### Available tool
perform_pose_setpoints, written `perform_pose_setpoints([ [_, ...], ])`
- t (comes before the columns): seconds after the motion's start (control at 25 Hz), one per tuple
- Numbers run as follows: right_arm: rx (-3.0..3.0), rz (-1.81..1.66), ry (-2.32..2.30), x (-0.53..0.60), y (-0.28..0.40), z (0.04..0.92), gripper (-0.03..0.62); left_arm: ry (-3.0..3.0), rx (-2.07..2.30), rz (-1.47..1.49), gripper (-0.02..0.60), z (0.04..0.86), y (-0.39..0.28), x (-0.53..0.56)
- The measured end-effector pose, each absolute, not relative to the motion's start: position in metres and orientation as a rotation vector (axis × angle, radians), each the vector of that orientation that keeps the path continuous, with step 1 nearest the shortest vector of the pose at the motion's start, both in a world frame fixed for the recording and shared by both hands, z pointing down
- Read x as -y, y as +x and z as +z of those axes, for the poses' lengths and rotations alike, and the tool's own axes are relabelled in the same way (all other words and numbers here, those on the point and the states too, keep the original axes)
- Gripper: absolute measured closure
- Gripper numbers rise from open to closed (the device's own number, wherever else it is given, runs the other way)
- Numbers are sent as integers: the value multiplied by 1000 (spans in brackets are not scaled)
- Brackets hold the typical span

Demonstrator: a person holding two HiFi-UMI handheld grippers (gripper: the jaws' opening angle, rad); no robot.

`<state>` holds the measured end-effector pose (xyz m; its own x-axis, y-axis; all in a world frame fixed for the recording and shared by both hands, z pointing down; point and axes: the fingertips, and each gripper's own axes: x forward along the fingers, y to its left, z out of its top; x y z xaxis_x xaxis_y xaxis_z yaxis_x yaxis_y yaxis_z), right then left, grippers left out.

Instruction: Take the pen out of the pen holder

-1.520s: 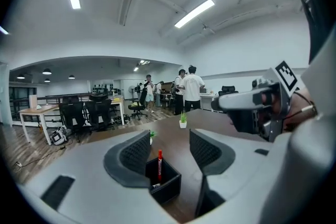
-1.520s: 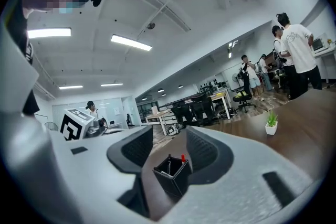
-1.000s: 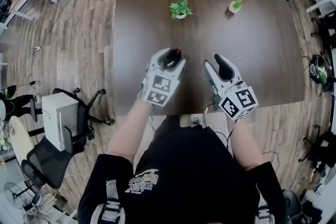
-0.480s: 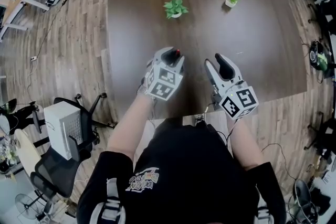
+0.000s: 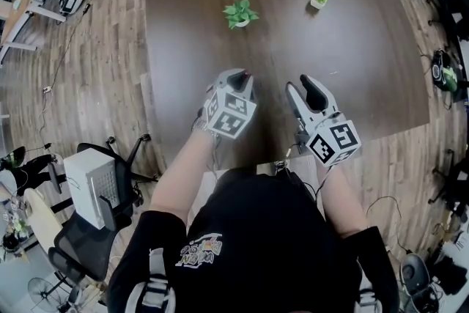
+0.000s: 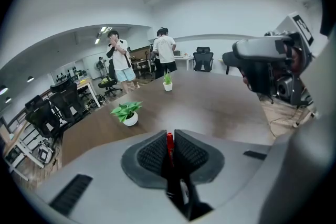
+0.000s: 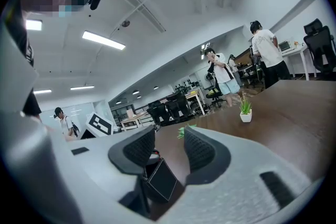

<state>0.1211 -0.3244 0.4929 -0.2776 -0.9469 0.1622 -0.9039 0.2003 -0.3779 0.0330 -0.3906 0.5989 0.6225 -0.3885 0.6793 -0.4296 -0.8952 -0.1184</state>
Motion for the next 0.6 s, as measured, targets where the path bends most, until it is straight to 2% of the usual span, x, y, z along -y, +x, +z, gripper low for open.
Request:
perform_pose_setpoints([
  [0.6, -2374, -602, -1800, 315, 129, 487, 421, 2797, 827, 1046, 546, 577, 32, 389],
])
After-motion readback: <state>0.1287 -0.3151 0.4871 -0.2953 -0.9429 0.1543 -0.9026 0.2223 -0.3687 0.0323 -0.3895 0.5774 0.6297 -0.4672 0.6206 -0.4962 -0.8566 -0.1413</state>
